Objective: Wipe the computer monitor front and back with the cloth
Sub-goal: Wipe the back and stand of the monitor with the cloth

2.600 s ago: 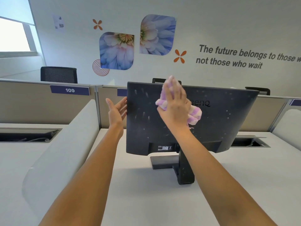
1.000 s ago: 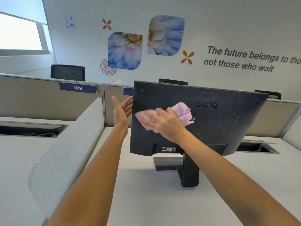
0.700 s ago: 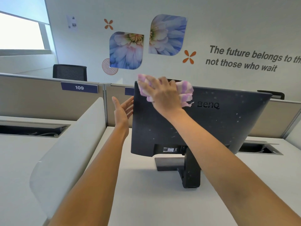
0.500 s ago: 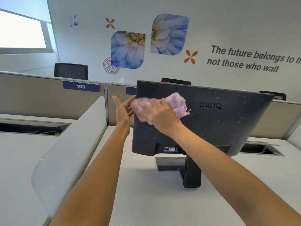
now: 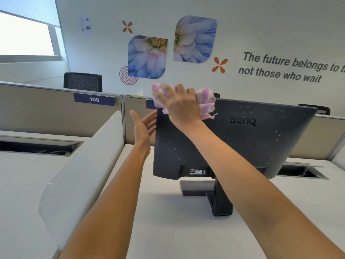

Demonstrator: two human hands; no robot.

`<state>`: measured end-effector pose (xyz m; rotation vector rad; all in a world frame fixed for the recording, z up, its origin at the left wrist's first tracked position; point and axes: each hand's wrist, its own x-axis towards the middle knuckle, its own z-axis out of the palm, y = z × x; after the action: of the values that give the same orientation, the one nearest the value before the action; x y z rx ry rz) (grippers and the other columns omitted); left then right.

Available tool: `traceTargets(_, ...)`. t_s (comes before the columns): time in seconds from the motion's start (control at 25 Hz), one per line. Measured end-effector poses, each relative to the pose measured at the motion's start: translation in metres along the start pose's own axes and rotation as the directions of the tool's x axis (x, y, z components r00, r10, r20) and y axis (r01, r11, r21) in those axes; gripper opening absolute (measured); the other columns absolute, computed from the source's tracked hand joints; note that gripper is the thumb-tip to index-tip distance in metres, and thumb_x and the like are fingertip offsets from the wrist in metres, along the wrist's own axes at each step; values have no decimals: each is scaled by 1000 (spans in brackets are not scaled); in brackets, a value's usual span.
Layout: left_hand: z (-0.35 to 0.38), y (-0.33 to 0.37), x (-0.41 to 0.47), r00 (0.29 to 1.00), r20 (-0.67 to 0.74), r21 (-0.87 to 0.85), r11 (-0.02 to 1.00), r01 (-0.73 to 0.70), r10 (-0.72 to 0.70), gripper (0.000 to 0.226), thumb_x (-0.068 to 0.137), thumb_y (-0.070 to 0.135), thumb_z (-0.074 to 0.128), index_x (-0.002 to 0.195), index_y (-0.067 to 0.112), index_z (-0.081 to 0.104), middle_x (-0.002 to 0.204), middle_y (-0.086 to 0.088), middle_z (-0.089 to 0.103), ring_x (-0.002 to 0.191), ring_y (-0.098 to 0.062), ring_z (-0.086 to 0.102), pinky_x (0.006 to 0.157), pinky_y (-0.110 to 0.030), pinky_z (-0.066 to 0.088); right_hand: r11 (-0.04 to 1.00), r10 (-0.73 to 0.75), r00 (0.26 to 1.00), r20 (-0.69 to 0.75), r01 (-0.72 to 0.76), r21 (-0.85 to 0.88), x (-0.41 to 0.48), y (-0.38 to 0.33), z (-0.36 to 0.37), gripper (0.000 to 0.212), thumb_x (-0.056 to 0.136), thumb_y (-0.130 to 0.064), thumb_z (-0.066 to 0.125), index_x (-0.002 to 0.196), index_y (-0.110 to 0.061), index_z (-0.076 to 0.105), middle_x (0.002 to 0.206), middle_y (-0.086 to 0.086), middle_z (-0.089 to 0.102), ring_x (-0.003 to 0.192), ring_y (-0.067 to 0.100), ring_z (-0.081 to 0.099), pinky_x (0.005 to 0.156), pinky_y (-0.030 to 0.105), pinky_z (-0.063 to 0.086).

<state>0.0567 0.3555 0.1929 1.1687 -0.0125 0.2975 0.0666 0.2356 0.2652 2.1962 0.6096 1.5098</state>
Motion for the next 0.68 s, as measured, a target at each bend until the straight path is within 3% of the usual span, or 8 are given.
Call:
traceTargets(0.16, 0, 3, 0, 999, 21, -41, 998, 40, -39, 90, 91, 63, -3, 117, 10, 65, 107, -6, 69, 101, -17, 63, 94, -28, 45, 968, -234, 972, -4, 232, -99, -54, -23, 19, 54, 83, -19, 53, 136, -30, 46, 127, 1, 58, 89, 26, 60, 67, 38, 49)
traceTargets(0.28, 2, 1, 0, 999, 24, -1, 1000, 22, -22, 89, 91, 62, -5, 119, 13, 64, 115, -2, 67, 106, -17, 61, 100, -30, 41, 895, -439, 895, 83, 443, -52, -115, -32, 31, 60, 76, -19, 70, 132, -27, 51, 119, 0, 60, 88, 24, 61, 66, 36, 51)
traceTargets(0.36, 1, 0, -1, 1000, 15, 22, 1000, 5, -6, 86, 91, 61, -4, 120, 16, 64, 120, 0, 65, 110, -17, 59, 105, -33, 36, 872, -485, 864, 131, 490, -7, -129, -30, 29, 65, 68, -20, 77, 128, -28, 54, 116, 0, 60, 88, 24, 61, 66, 37, 51)
traceTargets(0.44, 2, 0, -2, 1000, 29, 1, 1000, 10, -10, 87, 92, 61, -4, 119, 15, 64, 117, 0, 66, 108, -16, 60, 104, -31, 36, 917, -397, 914, 82, 398, -4, -112, -18, 24, 71, 68, -19, 72, 134, -30, 49, 116, 1, 59, 85, 24, 58, 64, 37, 47)
traceTargets(0.52, 2, 0, 0, 999, 32, -28, 1000, 10, -9, 87, 92, 61, -4, 117, 14, 64, 115, -1, 66, 108, -16, 60, 105, -31, 36, 983, -184, 983, -17, 184, -20, -78, 0, 15, 74, 69, -22, 68, 138, -32, 44, 119, 2, 56, 85, 26, 53, 64, 38, 45)
traceTargets(0.6, 1, -2, 0, 1000, 29, -20, 1000, 8, -8, 87, 91, 63, -3, 117, 16, 65, 117, 0, 67, 111, -17, 59, 108, -33, 35, 1000, 8, 999, -44, -8, 4, -49, 17, 9, 73, 69, -17, 69, 137, -33, 46, 122, 1, 56, 88, 27, 54, 64, 38, 46)
traceTargets(0.68, -1, -4, 0, 1000, 18, -9, 1000, 6, -6, 87, 91, 63, -2, 117, 17, 66, 118, 0, 67, 112, -17, 59, 110, -35, 35, 995, 94, 994, -53, -92, 26, -44, 17, 9, 69, 72, -16, 71, 135, -33, 49, 127, 0, 58, 90, 27, 59, 63, 37, 48)
